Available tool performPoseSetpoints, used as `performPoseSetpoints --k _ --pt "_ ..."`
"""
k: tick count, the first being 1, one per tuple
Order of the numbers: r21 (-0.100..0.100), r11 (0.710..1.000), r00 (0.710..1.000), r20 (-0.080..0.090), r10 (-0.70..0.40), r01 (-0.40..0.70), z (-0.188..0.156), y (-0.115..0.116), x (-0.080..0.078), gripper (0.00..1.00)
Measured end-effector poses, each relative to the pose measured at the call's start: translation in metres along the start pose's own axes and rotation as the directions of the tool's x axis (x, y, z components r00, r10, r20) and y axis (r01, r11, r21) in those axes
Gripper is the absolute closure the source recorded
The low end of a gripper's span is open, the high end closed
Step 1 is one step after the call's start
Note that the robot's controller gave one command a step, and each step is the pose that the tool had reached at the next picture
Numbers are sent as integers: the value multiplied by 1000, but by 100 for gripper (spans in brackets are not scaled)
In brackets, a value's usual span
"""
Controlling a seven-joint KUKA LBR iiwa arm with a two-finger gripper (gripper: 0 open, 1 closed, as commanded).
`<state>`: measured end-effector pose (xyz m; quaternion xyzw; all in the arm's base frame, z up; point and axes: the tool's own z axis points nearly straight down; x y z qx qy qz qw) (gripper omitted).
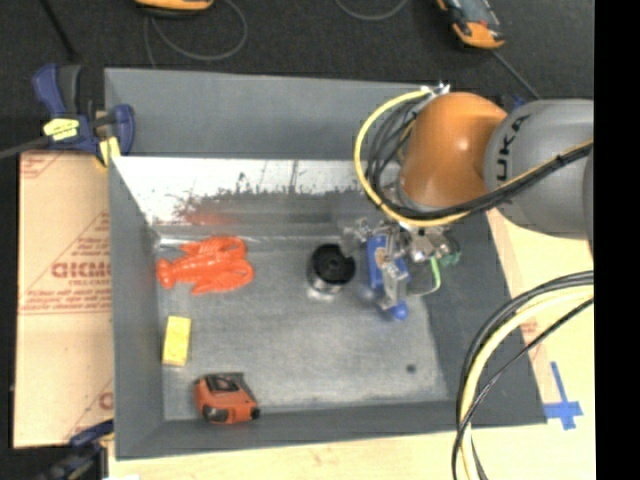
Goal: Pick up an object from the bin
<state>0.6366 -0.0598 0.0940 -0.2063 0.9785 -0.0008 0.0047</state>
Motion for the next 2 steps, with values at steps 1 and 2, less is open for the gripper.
performPoseSetpoints --k 1,2 --pt "0 999 999 -3 -53 53 5 -3 -11 0" --pt "-1 998 998 -2 60 -60 9 7 -15 0"
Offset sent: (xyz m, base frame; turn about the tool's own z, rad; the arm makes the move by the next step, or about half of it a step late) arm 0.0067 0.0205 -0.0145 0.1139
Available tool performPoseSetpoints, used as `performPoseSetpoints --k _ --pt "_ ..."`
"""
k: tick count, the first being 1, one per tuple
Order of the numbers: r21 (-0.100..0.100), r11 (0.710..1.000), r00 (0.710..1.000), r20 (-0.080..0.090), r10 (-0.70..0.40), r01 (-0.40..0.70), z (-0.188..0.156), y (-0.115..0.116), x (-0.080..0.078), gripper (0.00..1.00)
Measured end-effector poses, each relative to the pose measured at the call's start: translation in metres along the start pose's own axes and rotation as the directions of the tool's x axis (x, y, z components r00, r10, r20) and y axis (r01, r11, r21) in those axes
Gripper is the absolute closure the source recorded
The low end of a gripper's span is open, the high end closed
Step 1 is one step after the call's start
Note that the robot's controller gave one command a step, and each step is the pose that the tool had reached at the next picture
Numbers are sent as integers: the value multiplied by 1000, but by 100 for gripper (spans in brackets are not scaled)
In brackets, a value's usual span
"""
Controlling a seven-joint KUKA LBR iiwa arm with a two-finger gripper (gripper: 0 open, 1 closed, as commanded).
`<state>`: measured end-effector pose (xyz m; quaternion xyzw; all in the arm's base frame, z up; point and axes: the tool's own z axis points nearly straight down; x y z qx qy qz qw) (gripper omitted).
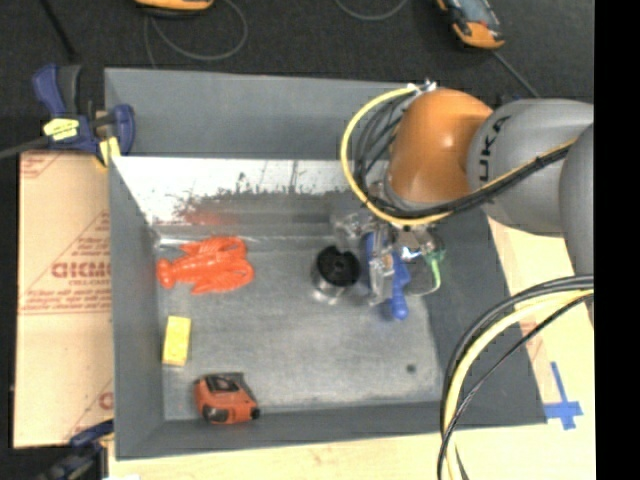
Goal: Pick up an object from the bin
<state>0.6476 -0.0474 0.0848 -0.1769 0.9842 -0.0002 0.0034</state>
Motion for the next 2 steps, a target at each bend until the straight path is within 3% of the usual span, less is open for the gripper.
performPoseSetpoints --k 1,2 --pt "3 999 999 8 45 -45 9 16 -5 0" --pt "-2 978 978 13 209 -209 6 -1 6 100"
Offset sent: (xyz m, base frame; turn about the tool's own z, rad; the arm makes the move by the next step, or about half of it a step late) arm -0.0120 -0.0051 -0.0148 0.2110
